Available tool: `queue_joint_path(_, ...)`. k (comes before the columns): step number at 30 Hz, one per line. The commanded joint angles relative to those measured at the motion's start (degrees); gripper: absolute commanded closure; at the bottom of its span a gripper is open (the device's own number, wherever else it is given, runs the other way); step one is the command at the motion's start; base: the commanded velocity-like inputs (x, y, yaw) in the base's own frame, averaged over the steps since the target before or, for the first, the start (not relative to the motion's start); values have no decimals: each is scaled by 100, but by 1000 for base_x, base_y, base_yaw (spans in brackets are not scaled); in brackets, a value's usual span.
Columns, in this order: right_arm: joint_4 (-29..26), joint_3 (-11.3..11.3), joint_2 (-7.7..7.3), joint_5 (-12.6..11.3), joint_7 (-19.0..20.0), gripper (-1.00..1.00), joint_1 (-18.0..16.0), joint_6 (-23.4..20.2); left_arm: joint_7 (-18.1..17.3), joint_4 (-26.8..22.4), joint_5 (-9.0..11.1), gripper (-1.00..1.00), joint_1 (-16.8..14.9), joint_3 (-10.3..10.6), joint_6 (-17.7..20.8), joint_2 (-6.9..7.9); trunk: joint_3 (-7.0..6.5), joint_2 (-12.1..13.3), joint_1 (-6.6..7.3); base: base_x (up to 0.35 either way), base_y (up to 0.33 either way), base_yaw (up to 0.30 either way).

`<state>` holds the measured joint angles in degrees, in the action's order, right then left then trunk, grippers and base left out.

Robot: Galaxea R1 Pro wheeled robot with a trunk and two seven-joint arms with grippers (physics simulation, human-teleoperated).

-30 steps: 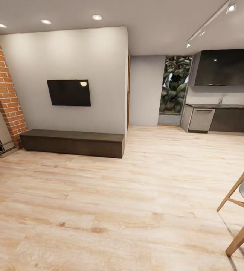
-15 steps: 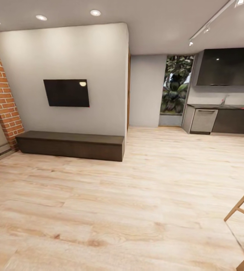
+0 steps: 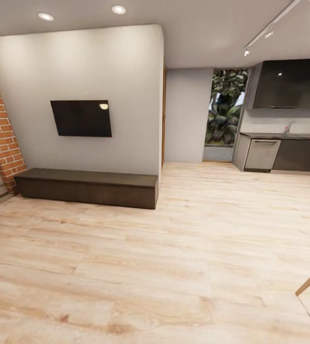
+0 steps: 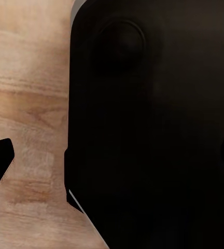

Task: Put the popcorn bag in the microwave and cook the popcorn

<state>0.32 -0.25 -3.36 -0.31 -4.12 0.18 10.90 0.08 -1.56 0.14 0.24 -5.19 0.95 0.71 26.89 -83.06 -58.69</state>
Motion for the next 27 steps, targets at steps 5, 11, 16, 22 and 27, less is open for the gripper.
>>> queue_joint_path(5,4,-1,2,-4,-10,-100,-1,24,1,-11,3,-100,3,-43,10,-1,3,-2,-3,304,0,0)
queue_joint_path(11,4,-1,0,-2,-10,-100,-1,24,1,-11,1,-100,3,-43,10,-1,3,-2,-3,304,0,0)
queue_joint_path(16,4,-1,1,-3,-10,-100,-1,21,1,-11,1,-100,3,-43,10,-1,3,-2,-3,304,0,0)
queue_joint_path(22,4,-1,2,-1,-10,-100,-1,24,1,-11,-1,-100,3,-43,10,-1,3,-2,-3,304,0,0)
queue_joint_path(27,4,-1,0,-4,-10,-100,-1,23,1,-11,0,-100,3,-43,10,-1,3,-2,-3,304,0,0)
